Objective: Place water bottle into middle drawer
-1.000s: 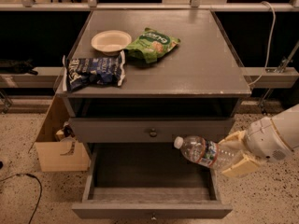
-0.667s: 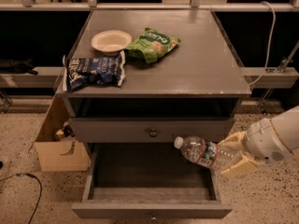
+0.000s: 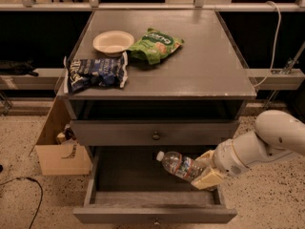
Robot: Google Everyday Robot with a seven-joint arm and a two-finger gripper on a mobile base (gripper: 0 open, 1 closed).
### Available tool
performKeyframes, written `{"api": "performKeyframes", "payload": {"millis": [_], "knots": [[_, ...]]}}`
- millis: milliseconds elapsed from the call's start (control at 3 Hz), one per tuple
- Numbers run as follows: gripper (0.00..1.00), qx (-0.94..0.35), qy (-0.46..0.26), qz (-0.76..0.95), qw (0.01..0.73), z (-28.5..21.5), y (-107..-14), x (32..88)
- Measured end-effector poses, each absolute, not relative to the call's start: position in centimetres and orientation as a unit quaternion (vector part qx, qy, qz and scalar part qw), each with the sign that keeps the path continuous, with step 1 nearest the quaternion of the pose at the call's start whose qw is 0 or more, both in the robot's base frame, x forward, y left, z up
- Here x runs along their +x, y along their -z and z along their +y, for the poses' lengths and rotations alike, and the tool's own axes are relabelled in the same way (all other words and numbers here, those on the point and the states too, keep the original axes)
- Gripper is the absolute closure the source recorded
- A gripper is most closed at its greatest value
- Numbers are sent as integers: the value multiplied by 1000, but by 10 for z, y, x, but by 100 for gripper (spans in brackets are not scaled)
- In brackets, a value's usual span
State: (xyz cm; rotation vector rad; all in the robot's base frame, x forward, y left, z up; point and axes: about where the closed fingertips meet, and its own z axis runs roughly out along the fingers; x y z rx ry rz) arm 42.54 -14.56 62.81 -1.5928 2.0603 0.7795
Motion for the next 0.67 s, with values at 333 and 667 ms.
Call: {"api": "performKeyframes", "payload": {"millis": [333,667], "knots": [[100,-575,-286,738,205,-139,-620,432],[100,-575,-289,741,191,-132,-604,448]]}}
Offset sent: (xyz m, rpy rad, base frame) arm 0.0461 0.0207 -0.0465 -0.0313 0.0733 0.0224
